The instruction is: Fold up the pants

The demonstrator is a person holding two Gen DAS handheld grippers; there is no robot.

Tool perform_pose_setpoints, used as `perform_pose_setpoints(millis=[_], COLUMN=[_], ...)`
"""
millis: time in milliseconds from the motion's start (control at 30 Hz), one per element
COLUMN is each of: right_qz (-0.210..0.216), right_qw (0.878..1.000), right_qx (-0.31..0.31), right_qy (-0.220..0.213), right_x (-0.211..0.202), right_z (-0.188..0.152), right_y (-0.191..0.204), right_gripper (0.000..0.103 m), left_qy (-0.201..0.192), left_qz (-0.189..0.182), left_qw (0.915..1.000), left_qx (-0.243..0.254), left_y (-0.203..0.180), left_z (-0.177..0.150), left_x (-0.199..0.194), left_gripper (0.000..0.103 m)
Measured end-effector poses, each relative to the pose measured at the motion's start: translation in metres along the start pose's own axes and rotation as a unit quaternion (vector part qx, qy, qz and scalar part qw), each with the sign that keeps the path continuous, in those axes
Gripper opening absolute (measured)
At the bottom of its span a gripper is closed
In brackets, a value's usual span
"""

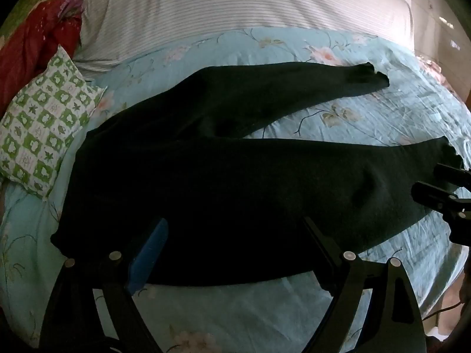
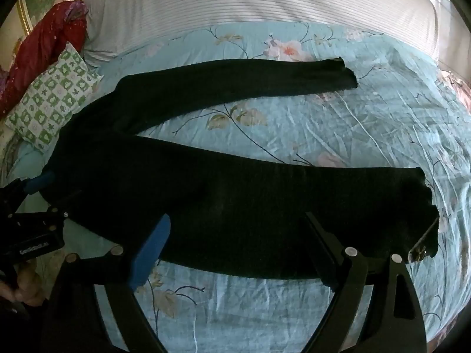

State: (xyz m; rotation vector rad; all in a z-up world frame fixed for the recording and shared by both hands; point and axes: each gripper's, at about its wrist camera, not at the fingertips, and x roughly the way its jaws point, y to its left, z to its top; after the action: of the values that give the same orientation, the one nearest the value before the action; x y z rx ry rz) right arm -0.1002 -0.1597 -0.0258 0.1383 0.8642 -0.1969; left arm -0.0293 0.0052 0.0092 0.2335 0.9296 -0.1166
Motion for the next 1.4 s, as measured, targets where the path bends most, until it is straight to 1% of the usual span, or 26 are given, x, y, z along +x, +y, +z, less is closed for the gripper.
perform_pose_setpoints(millis=[633,767,1400], right_qz=[0.002,0.000,-0.001], right_qw=[1.000,1.000,1.000], right_qx=[0.001,0.001,-0.001], right_qy=[-0.005,-0.001,-0.006], right_x=[0.0006,-0.0050,-0.0019], right_z=[0.0004,-0.0019,-0.0009], right_y=[-0.0035,0.0038,-0.0043], right_gripper=[0.089,0.089,0.089], left_qy=[0.002,0.003,0.006], left_qz=[-0.001,-0.002,-0.004], left_qw=[1.0000,1.0000,1.0000], left_qx=[-0.003,-0.003,0.000], left_y=[0.0018,0.0018,-0.0018], left_z=[0.0005,0.0006,-0.0012], left_x=[0.0006,0.0012,0.0024], left_gripper=[0.090,0.090,0.090])
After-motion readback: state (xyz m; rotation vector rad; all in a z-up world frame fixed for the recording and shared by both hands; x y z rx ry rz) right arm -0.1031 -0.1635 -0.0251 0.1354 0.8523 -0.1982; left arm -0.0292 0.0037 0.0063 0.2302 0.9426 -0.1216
